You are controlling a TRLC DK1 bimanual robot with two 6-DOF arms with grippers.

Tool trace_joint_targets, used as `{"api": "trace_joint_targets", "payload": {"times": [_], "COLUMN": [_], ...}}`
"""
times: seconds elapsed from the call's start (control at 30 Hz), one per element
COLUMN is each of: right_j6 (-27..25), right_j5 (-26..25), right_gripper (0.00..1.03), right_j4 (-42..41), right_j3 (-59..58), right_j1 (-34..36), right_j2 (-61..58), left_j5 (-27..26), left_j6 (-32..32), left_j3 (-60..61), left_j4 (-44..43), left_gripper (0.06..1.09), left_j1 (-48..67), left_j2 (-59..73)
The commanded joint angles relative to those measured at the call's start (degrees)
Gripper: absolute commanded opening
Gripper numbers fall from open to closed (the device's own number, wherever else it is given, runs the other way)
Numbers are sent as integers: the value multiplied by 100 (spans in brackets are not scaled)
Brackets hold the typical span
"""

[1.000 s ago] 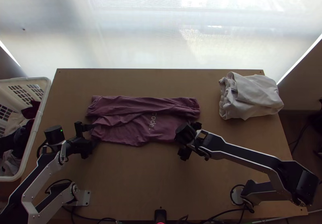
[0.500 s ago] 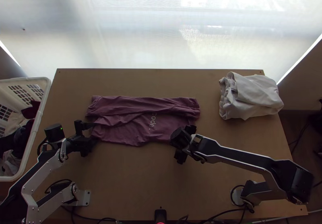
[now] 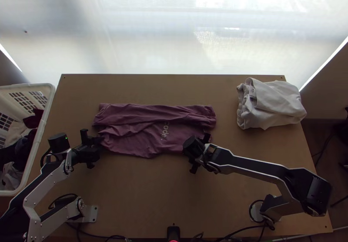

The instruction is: Fold the t-shirt

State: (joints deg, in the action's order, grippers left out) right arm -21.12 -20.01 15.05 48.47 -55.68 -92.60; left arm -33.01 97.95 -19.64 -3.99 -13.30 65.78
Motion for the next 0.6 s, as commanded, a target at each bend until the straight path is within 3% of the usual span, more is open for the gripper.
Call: {"api": "trace_joint_targets", "payload": {"times": [0.0, 0.2, 0.57], "right_j6": [-94, -76, 82], "right_j5": [-12, 120, 1122], "right_gripper": [3, 2, 2], "right_j4": [-116, 77, 1343], "right_j3": [-30, 22, -171], "right_j1": [31, 13, 101], "right_j2": [14, 128, 1253], "left_j5": [-65, -56, -74], "left_j6": [-250, -347, -699], "left_j3": [-49, -49, -761], "left_j4": [39, 320, 2833], "left_gripper": [9, 9, 9], "left_j1": [12, 38, -437], "left_j2": [-127, -329, -1471]}}
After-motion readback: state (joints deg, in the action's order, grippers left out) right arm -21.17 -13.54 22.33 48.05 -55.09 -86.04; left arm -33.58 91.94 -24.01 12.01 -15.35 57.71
